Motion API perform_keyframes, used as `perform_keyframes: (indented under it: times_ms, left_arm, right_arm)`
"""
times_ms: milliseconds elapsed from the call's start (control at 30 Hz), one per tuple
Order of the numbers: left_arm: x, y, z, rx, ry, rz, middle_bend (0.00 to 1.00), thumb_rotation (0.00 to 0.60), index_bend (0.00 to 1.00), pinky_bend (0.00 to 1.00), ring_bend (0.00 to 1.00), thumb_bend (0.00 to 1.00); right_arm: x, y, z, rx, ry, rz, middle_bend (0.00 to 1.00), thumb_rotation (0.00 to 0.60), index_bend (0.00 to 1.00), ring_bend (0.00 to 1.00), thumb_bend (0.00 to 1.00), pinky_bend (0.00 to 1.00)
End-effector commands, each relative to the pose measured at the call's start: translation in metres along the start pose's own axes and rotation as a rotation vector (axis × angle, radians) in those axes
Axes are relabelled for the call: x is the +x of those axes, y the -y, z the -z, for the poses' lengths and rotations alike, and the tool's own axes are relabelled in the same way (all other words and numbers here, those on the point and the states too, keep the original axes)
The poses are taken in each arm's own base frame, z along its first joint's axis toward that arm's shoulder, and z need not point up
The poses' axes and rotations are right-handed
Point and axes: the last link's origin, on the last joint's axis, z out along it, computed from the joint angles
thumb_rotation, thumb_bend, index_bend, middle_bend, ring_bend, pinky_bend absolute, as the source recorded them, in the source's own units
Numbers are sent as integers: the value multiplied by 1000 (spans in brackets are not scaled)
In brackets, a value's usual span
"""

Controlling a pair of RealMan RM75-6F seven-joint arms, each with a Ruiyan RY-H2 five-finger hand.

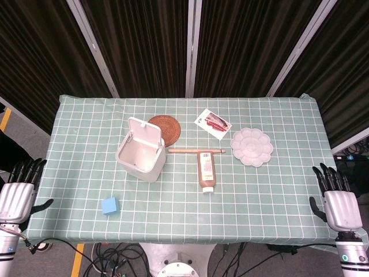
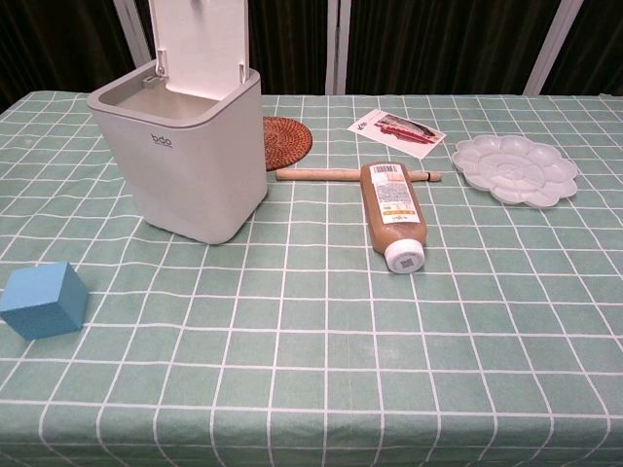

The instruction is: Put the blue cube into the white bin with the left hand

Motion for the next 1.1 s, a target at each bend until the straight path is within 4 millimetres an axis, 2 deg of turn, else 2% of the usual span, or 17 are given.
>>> perform_keyframes:
  times_ms: [33,400,700,1100]
  left_arm:
    - [0,1,1,3,0,3,60,600,53,68,0,0]
    - [-8,-8,4,-38,53,62,60,600,54,68,0,0]
    - [-42,-42,12,-169,273,123,56,600,53,69,0,0]
    - [-79,-77,-5,-236,357,136,58,600,54,124,0,0]
  right_arm:
    - [0,1,0,2,2,1,0,600,0,0,343,0]
    - [4,-2,-2,-8,-11,-2,0,600,0,0,343,0]
    - [5,-5,-5,0,-15,11,0,600,0,0,343,0]
    - [4,-12,-6,-17,-16,-4,0,600,0,0,343,0]
